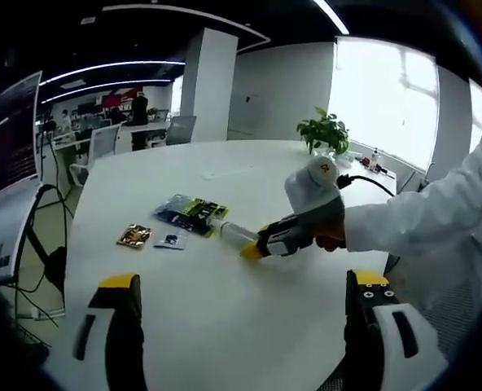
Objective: Arrange the skincare products in the storage area until every visible bottle or jar stands upright without overlapping.
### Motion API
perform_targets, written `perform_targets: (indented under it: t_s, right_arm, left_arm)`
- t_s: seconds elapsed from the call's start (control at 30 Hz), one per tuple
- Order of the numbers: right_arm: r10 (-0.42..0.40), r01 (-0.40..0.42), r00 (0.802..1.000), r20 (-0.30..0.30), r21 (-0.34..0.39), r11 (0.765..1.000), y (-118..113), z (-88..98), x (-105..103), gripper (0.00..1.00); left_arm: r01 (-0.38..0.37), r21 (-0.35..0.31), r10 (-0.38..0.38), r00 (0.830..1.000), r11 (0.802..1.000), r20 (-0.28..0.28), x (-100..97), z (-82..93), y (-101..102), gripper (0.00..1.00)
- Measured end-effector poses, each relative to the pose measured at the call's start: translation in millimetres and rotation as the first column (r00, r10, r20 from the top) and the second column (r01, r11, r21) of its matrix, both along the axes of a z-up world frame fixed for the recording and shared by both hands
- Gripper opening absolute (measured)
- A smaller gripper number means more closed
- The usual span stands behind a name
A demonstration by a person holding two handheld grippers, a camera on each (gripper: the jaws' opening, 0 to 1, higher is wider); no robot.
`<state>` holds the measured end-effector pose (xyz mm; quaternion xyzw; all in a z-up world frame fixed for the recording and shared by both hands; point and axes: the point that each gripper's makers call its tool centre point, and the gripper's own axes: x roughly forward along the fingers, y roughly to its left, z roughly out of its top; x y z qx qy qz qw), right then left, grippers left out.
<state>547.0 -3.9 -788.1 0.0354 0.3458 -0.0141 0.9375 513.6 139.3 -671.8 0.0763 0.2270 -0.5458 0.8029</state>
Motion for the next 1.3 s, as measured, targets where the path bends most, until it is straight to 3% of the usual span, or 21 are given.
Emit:
perform_targets:
  t_s: [0.33,0.43,0.67,0.93,1.3]
  right_arm:
    - [-0.002,-0.001,0.999,0.037,0.078,0.997,-1.7,23.7,-16.6,0.14]
    - [-0.018,0.012,0.999,0.045,0.130,0.991,-0.9,29.8,-20.3,0.13]
    - [-0.068,0.061,0.998,0.015,0.278,0.959,1.5,33.1,-31.0,0.13]
    - [-0.046,0.042,0.999,0.006,0.321,0.946,7.9,38.3,-45.6,0.13]
    - [-0.046,0.047,0.999,-0.011,0.416,0.908,5.8,45.4,-69.7,0.13]
  left_arm:
    - [0.014,-0.026,-0.014,1.000,1.000,-0.018,-5.6,6.0,-7.6,0.99]
    - [0.027,-0.017,-0.027,0.999,0.999,-0.021,-9.7,4.4,-10.6,0.99]
    - [0.023,-0.027,-0.024,0.999,0.999,-0.025,-13.1,7.8,-12.8,0.99]
    - [0.023,-0.017,-0.024,0.997,1.000,-0.074,-23.1,2.1,-14.4,0.98]
    - [0.025,-0.027,-0.027,0.995,0.999,-0.093,-40.0,14.0,-33.5,0.97]
